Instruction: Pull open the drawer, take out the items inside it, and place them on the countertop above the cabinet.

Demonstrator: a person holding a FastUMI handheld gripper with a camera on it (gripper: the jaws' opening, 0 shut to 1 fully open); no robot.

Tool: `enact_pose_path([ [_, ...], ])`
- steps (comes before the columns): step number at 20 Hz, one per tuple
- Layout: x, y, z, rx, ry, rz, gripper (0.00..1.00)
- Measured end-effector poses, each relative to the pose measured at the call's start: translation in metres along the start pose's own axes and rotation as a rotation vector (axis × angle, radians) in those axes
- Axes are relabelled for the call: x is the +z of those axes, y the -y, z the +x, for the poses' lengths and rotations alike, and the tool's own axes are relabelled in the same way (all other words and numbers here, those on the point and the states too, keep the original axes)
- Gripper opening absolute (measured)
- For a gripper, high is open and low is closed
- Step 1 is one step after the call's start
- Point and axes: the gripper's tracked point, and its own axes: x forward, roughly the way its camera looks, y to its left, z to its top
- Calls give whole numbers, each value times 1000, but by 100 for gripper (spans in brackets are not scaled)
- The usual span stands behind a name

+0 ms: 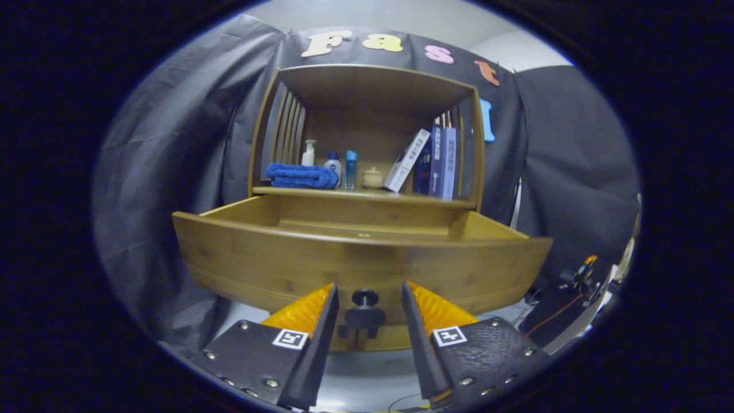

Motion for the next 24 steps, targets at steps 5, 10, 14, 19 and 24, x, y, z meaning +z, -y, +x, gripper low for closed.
enact_pose_path([
  [5,42,-21,17,23,28,-29,70],
  [10,76,-28,34,12,61,-32,76],
  [14,67,-31,67,14,-38,26,76],
  [19,22,-23,120,-29,-251,133,89],
  [24,3,-2,140,-67,-443,71,98],
])
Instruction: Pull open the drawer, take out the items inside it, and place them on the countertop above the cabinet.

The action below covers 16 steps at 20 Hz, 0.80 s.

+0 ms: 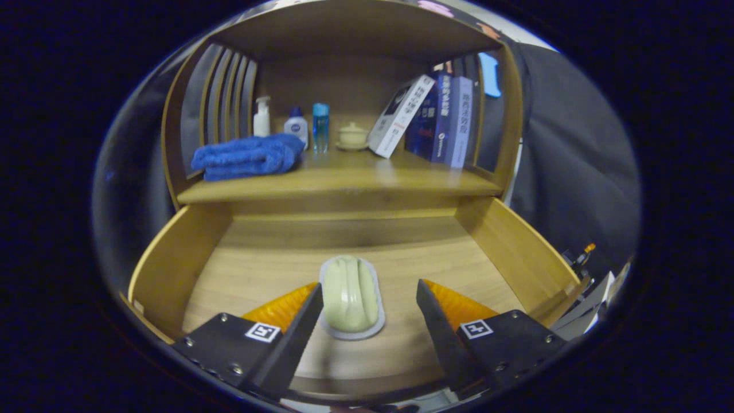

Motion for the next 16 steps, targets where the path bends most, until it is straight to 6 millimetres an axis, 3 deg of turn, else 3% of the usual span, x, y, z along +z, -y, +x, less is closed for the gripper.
enact_pose_path([
  [7,-2,-14,10,86,-170,146,93],
  [9,-7,-18,19,91,-224,174,79],
  [11,-9,-19,23,95,-246,178,77],
  [14,-12,-20,28,102,-219,176,25],
  [15,-13,-20,26,103,-215,180,25],
  [16,-7,-17,22,101,-186,194,16],
])
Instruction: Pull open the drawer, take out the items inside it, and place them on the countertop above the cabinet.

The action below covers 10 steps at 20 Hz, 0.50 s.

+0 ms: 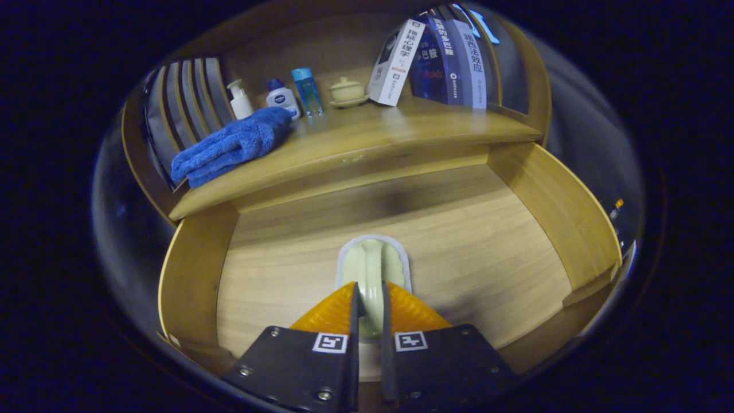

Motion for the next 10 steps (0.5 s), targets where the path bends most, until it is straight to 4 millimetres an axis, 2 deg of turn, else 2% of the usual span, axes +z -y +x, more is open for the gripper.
enact_pose_path([
  [3,23,-2,-20,35,106,19,16],
  [7,42,-4,-52,75,167,49,16],
  [10,67,-4,-72,73,232,20,16],
])
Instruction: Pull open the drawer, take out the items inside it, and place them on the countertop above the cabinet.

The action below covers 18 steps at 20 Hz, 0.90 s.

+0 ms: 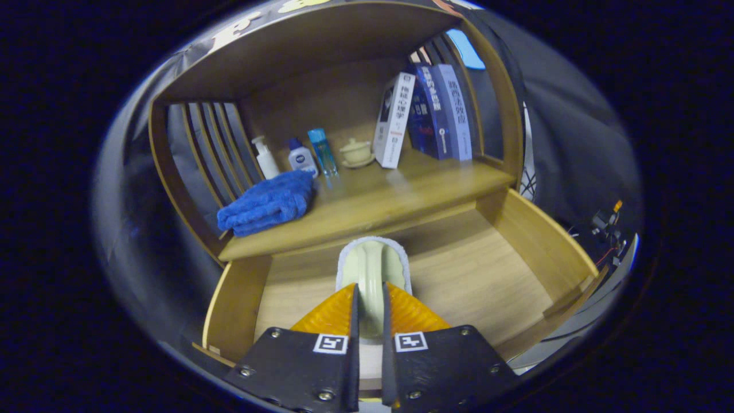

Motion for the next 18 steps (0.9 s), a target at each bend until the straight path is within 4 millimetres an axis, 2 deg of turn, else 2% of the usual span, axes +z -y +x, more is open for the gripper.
enact_pose_path([
  [2,16,-4,-4,-3,24,-27,16],
  [5,47,-14,5,-2,71,-67,16],
  [8,69,-24,32,4,107,-81,16],
  [10,72,-29,56,15,102,-86,16],
  [12,72,-25,77,-9,99,-100,16],
  [18,99,-31,119,3,200,-90,16],
])
